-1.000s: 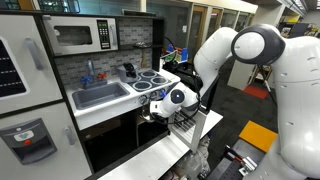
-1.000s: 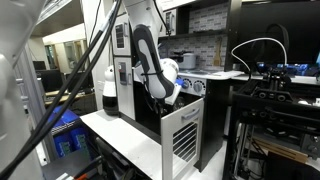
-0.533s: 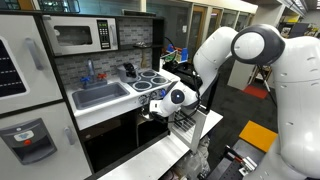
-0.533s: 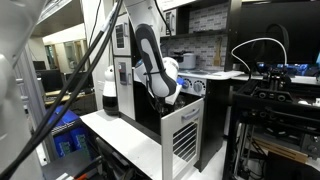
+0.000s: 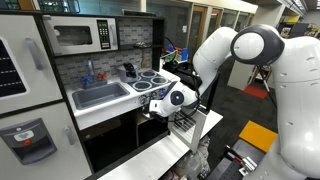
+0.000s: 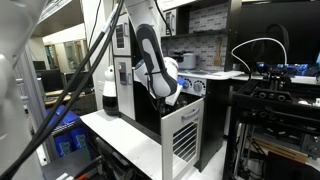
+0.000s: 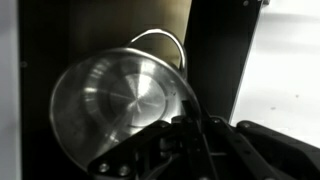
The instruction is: Move the pot from the stove and put it in the stove cabinet
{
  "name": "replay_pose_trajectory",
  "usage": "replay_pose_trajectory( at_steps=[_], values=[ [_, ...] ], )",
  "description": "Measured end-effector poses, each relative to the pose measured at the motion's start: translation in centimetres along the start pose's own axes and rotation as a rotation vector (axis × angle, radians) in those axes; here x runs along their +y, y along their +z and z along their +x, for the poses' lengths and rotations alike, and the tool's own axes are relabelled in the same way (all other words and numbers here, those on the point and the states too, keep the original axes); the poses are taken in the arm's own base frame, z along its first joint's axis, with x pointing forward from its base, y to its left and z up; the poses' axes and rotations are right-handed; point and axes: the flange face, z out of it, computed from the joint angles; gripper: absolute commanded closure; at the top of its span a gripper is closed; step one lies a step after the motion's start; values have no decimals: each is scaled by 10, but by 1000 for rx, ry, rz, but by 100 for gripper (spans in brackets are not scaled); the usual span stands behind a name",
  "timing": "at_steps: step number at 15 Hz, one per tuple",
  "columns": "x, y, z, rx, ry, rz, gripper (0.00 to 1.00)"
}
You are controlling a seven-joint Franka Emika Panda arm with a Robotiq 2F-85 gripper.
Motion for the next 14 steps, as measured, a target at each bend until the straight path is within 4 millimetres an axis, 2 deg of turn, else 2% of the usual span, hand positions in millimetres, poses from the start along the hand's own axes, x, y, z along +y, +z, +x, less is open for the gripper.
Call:
replay_pose_trajectory(
  at_steps=[7,14],
  values=[
    [-11,13,1,-16,-3,10,99],
    [-9,17,1,-23,-5,2,99]
  ],
)
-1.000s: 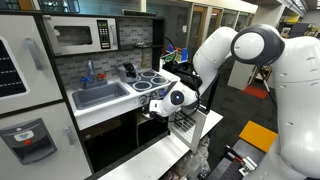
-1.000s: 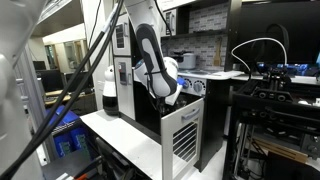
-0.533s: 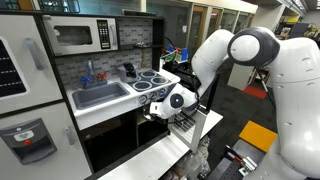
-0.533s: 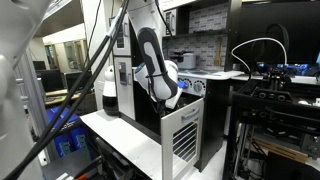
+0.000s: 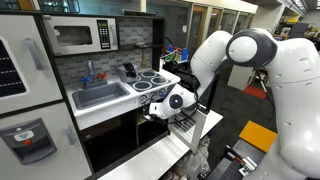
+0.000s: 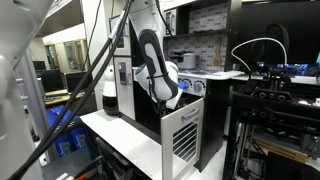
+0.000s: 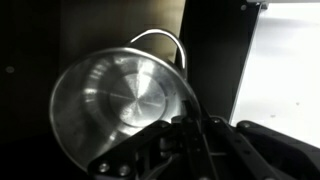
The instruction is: Move the pot from the stove and put it in the stove cabinet
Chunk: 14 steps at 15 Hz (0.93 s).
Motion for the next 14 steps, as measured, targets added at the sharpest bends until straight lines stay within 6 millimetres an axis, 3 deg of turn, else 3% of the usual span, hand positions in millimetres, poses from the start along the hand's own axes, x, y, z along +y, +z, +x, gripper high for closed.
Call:
replay_pose_trajectory(
  at_steps=[7,8,10,14],
  values=[
    [2,2,-1,-16,2,-10,99],
    [3,2,-2,-17,3,-11,70],
    [3,3,-2,-20,5,-13,64],
    [8,3,-3,-23,17,-23,35]
  ],
)
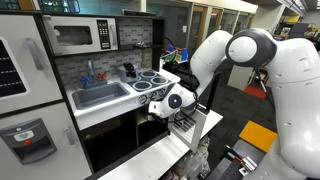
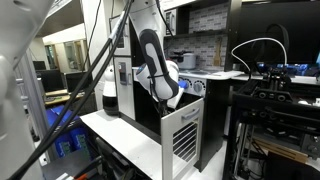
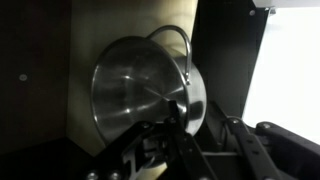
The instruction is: Move the pot from the stove and put it in the stove cabinet
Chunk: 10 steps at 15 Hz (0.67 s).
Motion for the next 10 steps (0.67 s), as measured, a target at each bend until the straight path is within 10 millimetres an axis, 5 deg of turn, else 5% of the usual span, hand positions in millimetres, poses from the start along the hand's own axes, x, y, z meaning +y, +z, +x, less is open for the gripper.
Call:
replay_pose_trajectory(
  at_steps=[5,10],
  values=[
    [7,0,-1,-1,14,-13,2],
    [10,-2,0,1,26,-18,0]
  ],
)
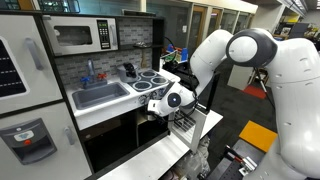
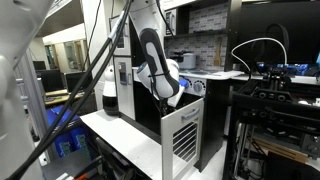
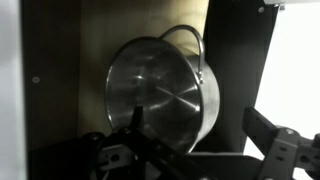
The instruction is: Move the pot from the stove and put it in the stove cabinet
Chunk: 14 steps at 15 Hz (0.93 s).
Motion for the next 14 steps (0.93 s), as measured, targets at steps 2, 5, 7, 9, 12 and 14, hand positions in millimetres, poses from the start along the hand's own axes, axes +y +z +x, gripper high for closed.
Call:
replay_pose_trajectory(
  at_steps=[2,5,7,9,12,14],
  values=[
    [2,-2,0,3,9,-2,0],
    [2,-3,1,7,26,-2,0],
    [2,-4,1,11,38,2,0],
    [3,-8,2,16,55,9,0],
    [3,-22,3,33,81,24,0],
    [4,-33,3,44,89,38,0]
  ],
)
